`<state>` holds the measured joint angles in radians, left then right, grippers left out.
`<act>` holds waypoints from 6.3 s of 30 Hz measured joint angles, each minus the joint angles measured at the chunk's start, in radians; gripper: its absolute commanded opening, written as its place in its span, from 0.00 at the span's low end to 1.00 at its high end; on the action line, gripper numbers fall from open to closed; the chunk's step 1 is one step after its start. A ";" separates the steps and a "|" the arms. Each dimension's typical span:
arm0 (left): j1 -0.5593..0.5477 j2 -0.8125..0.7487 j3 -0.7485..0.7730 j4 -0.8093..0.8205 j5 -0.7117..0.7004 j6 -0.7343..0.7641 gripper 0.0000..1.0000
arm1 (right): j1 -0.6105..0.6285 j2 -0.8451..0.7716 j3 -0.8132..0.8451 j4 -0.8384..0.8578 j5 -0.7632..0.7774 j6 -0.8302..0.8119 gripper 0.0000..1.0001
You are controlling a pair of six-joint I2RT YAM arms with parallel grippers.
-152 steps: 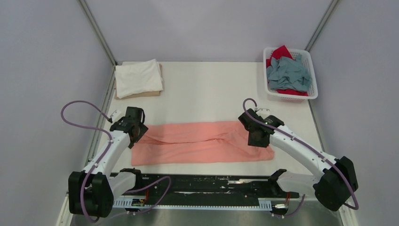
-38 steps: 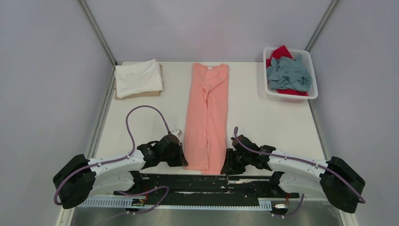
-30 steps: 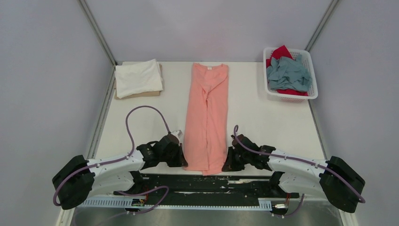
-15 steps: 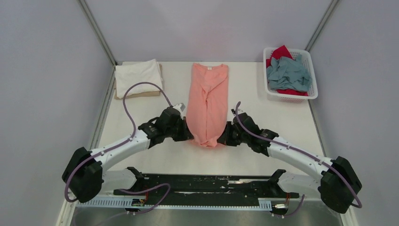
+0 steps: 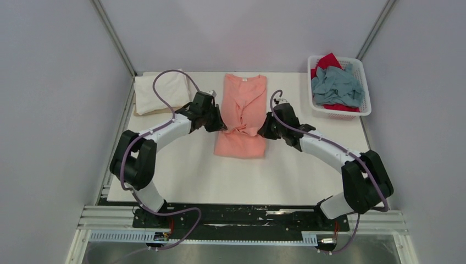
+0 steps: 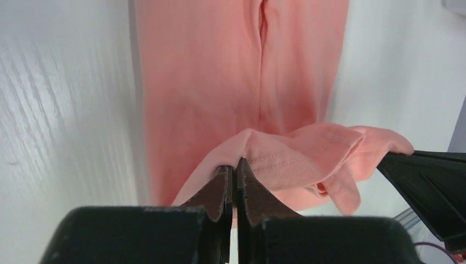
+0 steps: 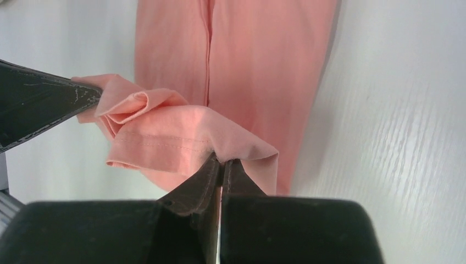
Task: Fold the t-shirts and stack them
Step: Fold the folded rectangular tshirt in 1/3 of the way, then grab one side of the 2/3 rectangular tshirt with both arms, then fold the long partially folded tshirt into a neat square, then smooth out wrinkles on the folded tshirt
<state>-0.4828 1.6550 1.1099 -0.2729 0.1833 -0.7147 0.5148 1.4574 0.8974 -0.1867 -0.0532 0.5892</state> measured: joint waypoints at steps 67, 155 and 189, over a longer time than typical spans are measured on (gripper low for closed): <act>0.058 0.054 -0.215 0.114 0.114 -0.053 0.27 | -0.080 0.148 -0.164 0.114 -0.180 0.117 0.18; 0.200 0.424 0.515 -0.131 0.219 0.055 0.88 | -0.342 0.503 0.440 0.017 -0.369 -0.046 0.63; 0.170 0.696 0.773 -0.113 0.317 0.063 1.00 | -0.309 0.787 0.586 0.335 -0.592 0.045 0.97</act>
<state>-0.3126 2.3508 1.8832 -0.3855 0.4999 -0.6514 0.2054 2.2440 1.4830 0.1486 -0.6453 0.6346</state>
